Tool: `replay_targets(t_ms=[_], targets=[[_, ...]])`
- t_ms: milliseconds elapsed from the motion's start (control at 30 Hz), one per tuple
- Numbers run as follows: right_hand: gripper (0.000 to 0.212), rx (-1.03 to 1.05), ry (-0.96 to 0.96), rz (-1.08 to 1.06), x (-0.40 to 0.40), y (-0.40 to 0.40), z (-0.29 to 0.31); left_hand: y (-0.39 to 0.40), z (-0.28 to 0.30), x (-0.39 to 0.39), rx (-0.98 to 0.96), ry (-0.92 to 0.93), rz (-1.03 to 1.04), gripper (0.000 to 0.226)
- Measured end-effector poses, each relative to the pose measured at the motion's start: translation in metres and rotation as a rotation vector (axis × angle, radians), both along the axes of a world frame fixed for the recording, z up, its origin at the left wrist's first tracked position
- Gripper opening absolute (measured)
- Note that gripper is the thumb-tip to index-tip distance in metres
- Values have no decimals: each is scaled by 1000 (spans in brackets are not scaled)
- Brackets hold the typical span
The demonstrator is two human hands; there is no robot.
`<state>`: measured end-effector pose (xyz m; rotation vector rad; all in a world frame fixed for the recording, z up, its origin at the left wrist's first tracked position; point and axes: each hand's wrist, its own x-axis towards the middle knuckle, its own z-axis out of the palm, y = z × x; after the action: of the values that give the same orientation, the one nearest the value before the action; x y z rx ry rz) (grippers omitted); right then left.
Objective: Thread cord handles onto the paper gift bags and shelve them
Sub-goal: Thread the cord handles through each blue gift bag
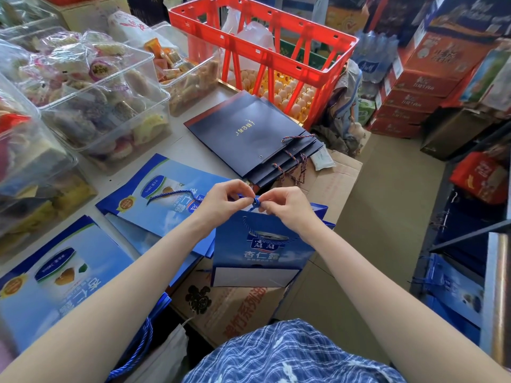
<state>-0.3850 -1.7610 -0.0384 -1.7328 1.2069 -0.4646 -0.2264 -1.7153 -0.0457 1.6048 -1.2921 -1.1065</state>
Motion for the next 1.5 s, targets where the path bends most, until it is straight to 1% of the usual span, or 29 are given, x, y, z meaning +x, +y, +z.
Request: replay_targets(t_ms=[67,167,333,433,500,533,633,800,867,967,1133,1267,1400,1500], targets=[[13,33,-5,-11,0,-1,-1,3,-4,2,-60,-52,-12,13],[14,82,-10,-33,2,-5,-1,8,-9,3,-119,-179,-47,13],[13,80,-34,-28,6,-5,1,13,-14,-8,-197,-260,101,10],[22,90,-37,62,5,-6,2,13,-16,-8,-183,-201,146,7],[28,43,20,173,5,-7,4,12,-16,-5,-161,-162,149,11],[27,6,44,198,6,-6,3,12,-15,-3,-148,-145,146,15],[15,-74,29,128,11,-2,0,11,-13,0,-104,-114,134,24],[13,-54,-9,34,11,-5,-4,12,-11,9,-78,-124,38,9],[13,-67,1,49,12,-4,-4,12,-12,7,-53,-200,-9,7],[14,-119,17,68,16,-1,-1,9,-13,2,-75,-315,-10,14],[12,-101,-22,-16,15,-2,0,7,-11,0,-124,-347,-27,16],[10,-58,-16,-38,13,-5,-1,9,-13,5,-164,-386,-69,15],[7,-53,45,19,9,-11,1,17,-22,16,-234,-524,-122,12],[8,-14,25,-7,8,-8,-1,17,-22,21,-263,-584,-153,9]])
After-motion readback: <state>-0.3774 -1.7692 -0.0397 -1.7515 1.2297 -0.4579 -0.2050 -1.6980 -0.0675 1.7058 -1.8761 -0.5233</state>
